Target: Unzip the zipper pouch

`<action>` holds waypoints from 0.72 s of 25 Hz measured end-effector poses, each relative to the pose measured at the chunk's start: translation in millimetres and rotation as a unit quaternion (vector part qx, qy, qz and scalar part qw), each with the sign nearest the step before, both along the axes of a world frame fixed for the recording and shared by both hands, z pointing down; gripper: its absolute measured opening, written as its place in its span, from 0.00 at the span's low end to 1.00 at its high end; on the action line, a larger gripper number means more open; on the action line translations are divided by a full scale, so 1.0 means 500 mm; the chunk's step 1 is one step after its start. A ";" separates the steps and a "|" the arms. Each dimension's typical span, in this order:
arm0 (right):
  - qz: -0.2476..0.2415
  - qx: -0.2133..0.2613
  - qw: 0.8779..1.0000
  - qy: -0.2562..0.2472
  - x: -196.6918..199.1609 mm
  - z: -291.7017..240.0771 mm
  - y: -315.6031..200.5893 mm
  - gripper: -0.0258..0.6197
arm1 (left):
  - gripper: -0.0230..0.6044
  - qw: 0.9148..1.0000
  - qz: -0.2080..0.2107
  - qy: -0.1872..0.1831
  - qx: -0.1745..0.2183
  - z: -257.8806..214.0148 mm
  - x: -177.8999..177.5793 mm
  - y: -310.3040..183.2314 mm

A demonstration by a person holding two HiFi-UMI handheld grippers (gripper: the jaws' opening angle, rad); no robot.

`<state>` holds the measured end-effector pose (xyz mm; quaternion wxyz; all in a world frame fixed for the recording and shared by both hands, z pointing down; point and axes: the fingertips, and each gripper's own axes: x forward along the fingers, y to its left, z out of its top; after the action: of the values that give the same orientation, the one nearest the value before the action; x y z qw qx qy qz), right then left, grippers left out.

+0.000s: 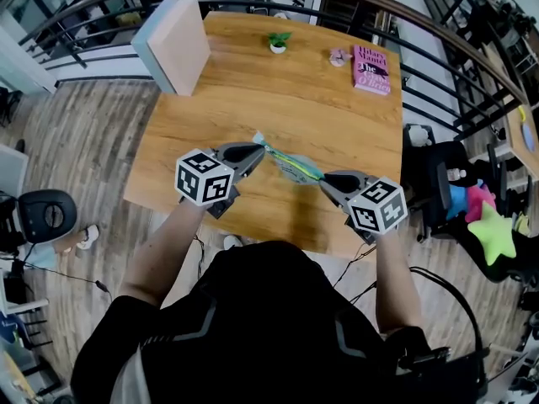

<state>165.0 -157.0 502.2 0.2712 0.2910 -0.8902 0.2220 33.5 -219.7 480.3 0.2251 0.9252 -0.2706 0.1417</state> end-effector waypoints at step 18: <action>0.009 -0.027 0.999 0.035 0.012 0.097 -0.120 0.12 | 0.08 0.997 -0.049 -0.050 -0.026 0.094 -0.032 -0.090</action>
<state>171.1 -217.2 551.0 0.3084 0.2991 -0.8710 0.2382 17.7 -264.6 527.2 0.2419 0.8964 -0.3227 0.1840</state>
